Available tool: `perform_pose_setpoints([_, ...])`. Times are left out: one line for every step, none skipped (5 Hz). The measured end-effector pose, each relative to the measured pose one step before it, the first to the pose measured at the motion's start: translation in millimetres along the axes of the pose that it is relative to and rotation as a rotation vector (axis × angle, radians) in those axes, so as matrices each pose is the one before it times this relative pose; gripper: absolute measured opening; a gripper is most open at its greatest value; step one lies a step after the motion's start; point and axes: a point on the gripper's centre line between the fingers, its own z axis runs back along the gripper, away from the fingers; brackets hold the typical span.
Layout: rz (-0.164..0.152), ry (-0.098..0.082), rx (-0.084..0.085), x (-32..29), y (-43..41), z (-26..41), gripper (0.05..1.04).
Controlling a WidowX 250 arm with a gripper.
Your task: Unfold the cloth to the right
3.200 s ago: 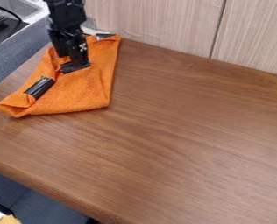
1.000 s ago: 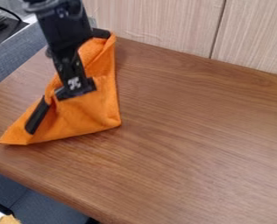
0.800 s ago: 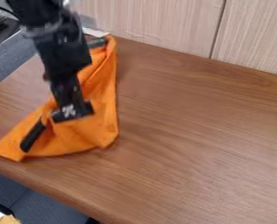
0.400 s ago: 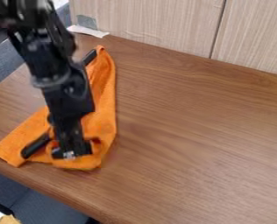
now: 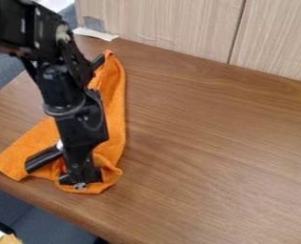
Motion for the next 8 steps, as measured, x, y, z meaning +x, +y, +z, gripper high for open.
perform_pose_setpoints([-0.0147, 0.018, 0.0019, 0.93, -1.83, -1.18, 0.219])
perform_pose_setpoints([0.0256, -0.0034, -0.0196, -2.34, -3.08, 3.54, 0.482])
perform_pose_setpoints([0.0085, -0.0388, 0.0146, 3.43, -2.41, 15.41, 0.792])
perform_pose_setpoints([-0.0002, -0.0562, 0.0231, 6.38, -5.69, 23.72, 0.999])
perform_pose_setpoints([0.0069, -0.0702, 0.0141, 8.43, -1.15, 30.3, 1.002])
perform_pose_setpoints([0.0095, -0.0478, 0.0059, 5.09, 1.94, 22.67, 0.999])
perform_pose_setpoints([-0.0093, -0.0189, -0.0055, 4.43, 1.28, 12.14, 0.999])
perform_pose_setpoints([-0.0045, 0.001, -0.0068, 0.18, -1.13, 0.3, 0.999])
